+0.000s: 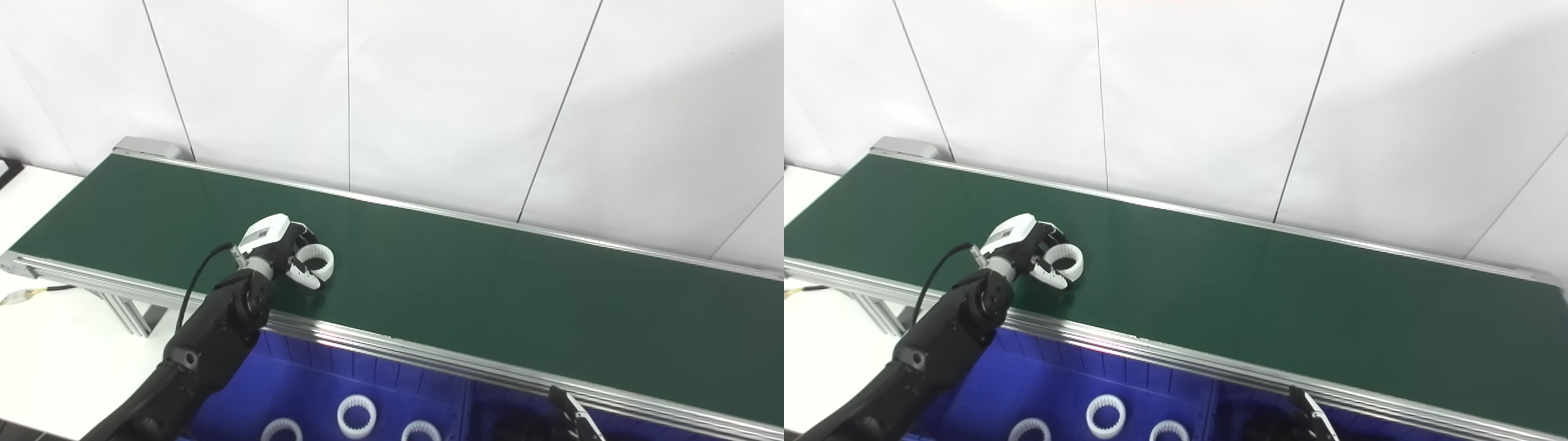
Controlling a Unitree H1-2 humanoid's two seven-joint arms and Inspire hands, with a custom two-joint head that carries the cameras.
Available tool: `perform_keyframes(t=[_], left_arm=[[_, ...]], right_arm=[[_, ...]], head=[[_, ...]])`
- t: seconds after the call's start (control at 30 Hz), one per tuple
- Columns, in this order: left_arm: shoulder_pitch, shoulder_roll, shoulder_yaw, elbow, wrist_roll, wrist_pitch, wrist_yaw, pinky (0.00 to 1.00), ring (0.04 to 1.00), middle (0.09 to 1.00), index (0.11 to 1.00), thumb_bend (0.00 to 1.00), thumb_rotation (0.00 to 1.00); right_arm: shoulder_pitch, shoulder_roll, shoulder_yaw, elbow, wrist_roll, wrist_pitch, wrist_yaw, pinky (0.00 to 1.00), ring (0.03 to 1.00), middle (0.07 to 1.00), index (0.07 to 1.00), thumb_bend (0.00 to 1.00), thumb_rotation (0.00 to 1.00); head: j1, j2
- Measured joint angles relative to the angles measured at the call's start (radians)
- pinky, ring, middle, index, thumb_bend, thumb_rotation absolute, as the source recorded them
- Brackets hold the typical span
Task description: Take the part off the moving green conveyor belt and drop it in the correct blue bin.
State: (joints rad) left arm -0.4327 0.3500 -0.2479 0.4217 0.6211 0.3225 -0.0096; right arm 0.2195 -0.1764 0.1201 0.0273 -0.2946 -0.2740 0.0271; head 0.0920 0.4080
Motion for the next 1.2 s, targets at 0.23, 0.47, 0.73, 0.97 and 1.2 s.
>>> perform_keyframes(t=[0.23, 0.47, 0.73, 0.97, 1.2], left_arm=[[-0.012, -0.042, 0.013, 0.106, -0.029, -0.133, 0.121, 0.43, 0.559, 0.743, 0.74, 0.56, 0.0], [-0.018, -0.097, 0.042, 0.164, -0.044, -0.198, 0.233, 0.17, 0.241, 0.48, 0.512, 0.52, 0.0], [0.03, -0.12, 0.082, 0.083, -0.078, -0.322, 0.325, 0.18, 0.254, 0.475, 0.49, 0.52, 0.0], [0.173, -0.12, 0.12, -0.182, -0.096, -0.353, 0.33, 0.27, 0.343, 0.444, 0.506, 0.51, 0.0], [0.265, -0.124, 0.125, -0.333, -0.118, -0.373, 0.299, 0.32, 0.371, 0.479, 0.538, 0.49, 0.0]], right_arm=[[0.004, 0.0, 0.0, -0.001, 0.0, -0.007, 0.0, 0.76, 0.847, 0.886, 0.906, 0.68, 0.34], [0.008, 0.002, -0.001, -0.002, 0.005, -0.012, -0.001, 0.76, 0.849, 0.887, 0.904, 0.67, 0.33], [0.012, 0.012, -0.001, -0.008, 0.003, -0.013, -0.001, 0.77, 0.851, 0.887, 0.905, 0.69, 0.36], [0.012, 0.012, -0.003, -0.013, 0.003, -0.013, -0.001, 0.76, 0.85, 0.889, 0.903, 0.7, 0.36], [0.013, 0.012, -0.001, -0.041, 0.0, -0.012, -0.001, 0.76, 0.85, 0.89, 0.908, 0.7, 0.41]], head=[[0.0, 0.005], [0.0, 0.008], [-0.018, 0.017], [-0.037, 0.032], [-0.066, 0.06]])
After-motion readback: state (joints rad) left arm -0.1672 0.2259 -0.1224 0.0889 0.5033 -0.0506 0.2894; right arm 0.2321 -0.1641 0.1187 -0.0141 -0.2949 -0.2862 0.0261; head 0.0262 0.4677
